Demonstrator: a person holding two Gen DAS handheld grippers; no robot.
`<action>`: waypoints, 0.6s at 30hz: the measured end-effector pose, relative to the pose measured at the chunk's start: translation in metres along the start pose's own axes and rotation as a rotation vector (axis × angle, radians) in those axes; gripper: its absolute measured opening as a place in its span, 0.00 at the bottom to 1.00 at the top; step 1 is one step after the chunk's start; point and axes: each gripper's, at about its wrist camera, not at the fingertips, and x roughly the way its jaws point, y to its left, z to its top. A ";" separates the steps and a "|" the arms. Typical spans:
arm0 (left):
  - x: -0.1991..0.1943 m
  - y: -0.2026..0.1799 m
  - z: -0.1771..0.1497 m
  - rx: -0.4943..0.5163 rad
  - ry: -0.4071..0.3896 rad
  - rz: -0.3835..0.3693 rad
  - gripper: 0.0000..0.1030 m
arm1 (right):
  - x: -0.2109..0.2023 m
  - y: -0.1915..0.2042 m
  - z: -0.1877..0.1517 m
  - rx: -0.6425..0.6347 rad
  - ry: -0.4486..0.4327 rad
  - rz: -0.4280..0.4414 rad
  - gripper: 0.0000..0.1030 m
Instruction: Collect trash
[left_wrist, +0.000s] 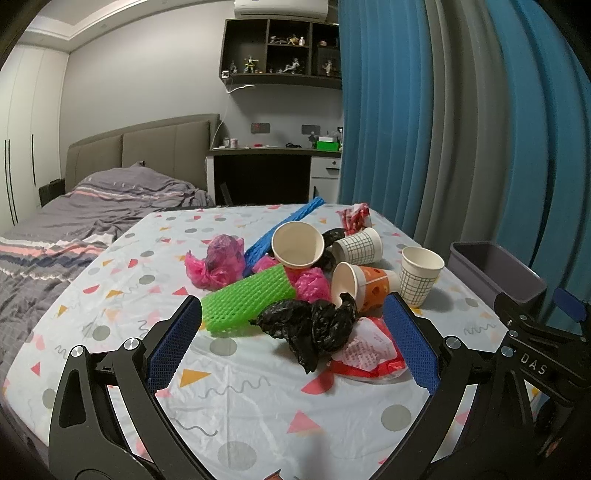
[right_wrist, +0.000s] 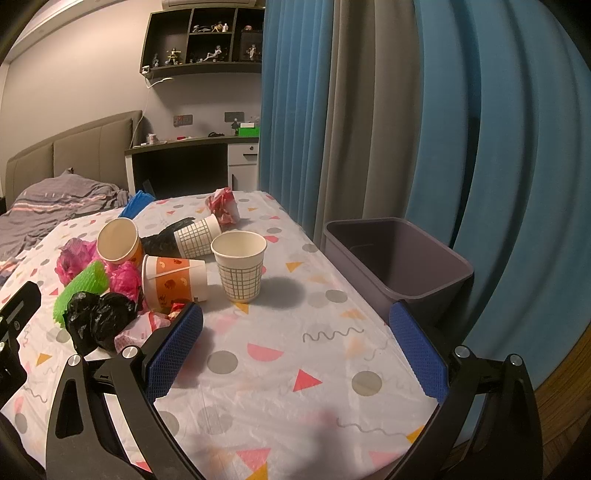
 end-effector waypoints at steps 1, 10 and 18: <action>0.000 0.000 0.000 -0.001 0.000 -0.001 0.94 | 0.000 -0.001 0.002 0.002 0.002 -0.003 0.95; 0.002 -0.003 0.001 0.000 0.003 -0.004 0.94 | 0.001 -0.001 0.004 0.003 0.005 -0.004 0.95; 0.004 -0.006 0.000 -0.002 0.005 -0.007 0.94 | 0.002 -0.001 0.004 0.003 0.005 -0.004 0.95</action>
